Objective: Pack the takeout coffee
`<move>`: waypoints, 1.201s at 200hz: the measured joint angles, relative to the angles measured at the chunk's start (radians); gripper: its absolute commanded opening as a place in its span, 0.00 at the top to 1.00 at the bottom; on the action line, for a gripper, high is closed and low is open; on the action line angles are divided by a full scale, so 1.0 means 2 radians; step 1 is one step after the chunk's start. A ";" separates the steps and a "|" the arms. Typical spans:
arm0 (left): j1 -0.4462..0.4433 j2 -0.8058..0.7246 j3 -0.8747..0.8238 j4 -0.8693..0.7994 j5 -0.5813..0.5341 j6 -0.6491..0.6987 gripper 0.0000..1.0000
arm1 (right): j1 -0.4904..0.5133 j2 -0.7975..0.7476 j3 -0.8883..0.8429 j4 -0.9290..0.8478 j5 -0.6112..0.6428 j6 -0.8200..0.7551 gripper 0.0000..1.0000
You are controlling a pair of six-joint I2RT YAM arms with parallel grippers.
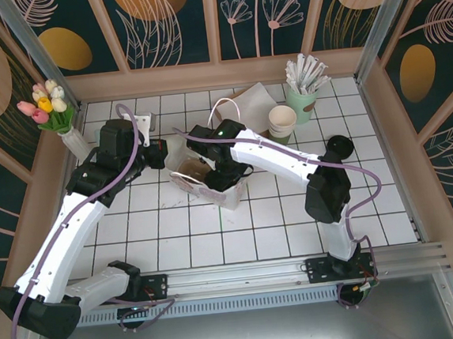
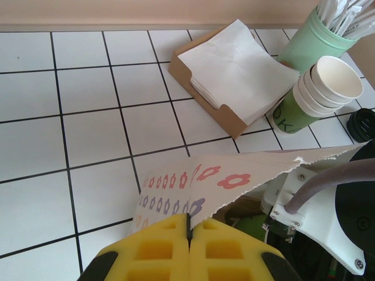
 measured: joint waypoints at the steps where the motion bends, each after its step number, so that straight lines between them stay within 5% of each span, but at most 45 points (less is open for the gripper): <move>1: 0.000 0.000 0.000 0.000 0.000 0.000 1.00 | 0.000 0.000 0.000 0.000 0.000 0.000 0.44; 240: 0.000 0.000 -0.001 0.000 0.000 0.000 1.00 | -0.010 0.001 -0.001 0.022 -0.013 -0.021 0.44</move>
